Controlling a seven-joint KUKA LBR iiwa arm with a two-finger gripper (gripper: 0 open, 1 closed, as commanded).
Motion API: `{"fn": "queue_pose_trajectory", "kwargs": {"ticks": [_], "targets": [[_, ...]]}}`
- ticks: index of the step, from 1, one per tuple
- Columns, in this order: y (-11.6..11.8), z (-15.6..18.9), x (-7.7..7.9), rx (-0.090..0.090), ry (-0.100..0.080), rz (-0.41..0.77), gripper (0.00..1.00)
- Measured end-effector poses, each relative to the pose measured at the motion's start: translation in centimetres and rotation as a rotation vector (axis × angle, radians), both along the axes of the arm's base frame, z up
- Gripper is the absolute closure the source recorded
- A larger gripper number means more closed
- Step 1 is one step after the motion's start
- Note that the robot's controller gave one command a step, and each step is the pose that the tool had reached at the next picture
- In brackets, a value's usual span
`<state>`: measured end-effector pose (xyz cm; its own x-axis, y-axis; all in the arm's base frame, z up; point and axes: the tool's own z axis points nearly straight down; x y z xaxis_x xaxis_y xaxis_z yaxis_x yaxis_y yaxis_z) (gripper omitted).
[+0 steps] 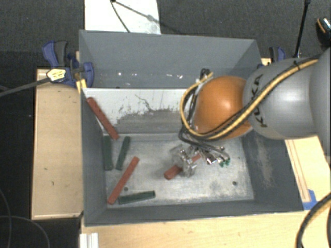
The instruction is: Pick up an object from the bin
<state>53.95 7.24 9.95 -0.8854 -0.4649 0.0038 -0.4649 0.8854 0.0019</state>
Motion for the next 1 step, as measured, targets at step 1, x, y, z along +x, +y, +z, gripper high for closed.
{"fn": "queue_pose_trajectory", "kwargs": {"ticks": [1], "targets": [[-2.79,12.69,-2.48,0.000,-0.014,0.012,1.00]]}}
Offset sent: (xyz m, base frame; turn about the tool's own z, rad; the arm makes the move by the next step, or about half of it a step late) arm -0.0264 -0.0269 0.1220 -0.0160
